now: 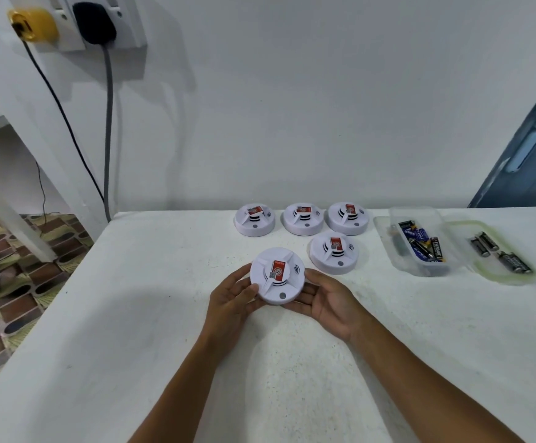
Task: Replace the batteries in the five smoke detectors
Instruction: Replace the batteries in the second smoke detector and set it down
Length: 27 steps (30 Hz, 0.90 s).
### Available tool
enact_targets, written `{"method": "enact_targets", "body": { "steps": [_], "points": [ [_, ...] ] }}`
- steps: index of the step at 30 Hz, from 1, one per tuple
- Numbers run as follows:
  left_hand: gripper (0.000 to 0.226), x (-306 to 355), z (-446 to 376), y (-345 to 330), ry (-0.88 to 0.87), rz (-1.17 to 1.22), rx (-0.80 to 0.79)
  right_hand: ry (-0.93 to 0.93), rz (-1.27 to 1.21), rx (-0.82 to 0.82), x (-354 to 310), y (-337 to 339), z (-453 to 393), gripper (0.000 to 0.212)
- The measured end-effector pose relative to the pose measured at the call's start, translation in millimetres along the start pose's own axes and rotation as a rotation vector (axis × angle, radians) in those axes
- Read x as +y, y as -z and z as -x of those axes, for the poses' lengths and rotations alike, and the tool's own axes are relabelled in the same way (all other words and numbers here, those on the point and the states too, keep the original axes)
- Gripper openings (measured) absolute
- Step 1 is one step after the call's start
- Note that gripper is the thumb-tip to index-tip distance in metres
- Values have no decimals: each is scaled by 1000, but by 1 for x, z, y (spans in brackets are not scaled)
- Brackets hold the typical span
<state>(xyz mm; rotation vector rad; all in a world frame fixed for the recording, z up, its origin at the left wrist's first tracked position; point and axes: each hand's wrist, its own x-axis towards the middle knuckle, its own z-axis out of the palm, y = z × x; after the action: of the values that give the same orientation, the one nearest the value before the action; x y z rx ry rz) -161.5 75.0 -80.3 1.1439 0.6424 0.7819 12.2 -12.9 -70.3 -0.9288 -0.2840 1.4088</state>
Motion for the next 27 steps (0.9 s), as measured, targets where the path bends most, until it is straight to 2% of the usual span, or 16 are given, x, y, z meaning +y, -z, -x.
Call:
{"method": "enact_targets", "body": {
  "steps": [9, 27],
  "points": [
    [36, 1, 0, -2, 18, -25, 34, -2, -2, -5, 0, 2, -1, 49],
    [37, 1, -1, -4, 20, -4, 1, -23, -19, -14, -2, 5, -2, 52]
  ]
}}
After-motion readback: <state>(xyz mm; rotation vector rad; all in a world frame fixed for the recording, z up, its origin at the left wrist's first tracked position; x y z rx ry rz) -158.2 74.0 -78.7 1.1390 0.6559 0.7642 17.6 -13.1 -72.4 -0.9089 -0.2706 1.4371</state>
